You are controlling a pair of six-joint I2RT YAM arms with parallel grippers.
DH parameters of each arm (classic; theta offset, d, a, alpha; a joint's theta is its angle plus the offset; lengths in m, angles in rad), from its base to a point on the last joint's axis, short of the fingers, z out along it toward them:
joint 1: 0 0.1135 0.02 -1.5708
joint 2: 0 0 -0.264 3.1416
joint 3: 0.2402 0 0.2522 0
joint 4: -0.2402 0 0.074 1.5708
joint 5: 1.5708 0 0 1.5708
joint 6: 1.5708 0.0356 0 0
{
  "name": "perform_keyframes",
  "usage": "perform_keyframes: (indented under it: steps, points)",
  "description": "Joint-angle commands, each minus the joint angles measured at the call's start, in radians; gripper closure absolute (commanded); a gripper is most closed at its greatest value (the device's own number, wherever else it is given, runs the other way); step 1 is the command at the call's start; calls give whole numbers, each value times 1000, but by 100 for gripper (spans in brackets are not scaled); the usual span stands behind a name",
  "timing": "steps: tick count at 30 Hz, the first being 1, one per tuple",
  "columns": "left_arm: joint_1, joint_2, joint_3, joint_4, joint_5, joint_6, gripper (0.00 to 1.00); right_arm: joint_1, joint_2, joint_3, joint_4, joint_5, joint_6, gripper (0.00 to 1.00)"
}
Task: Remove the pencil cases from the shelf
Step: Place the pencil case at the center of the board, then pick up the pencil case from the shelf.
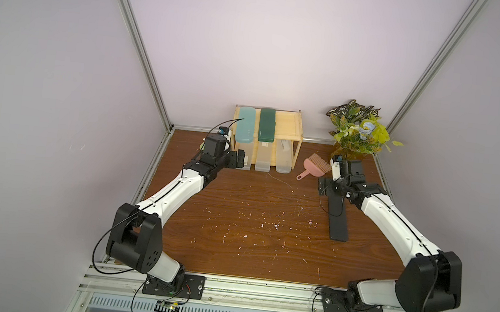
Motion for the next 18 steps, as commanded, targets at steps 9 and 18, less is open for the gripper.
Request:
perform_keyframes:
  steps: [9, 18]
  points:
    - [-14, -65, 112, -80, -30, 11, 0, 132, 38, 365, 89, -114, 148, 1]
    - [-14, -114, 116, -125, -93, 29, 0, 279, 431, 931, -78, 12, 128, 1]
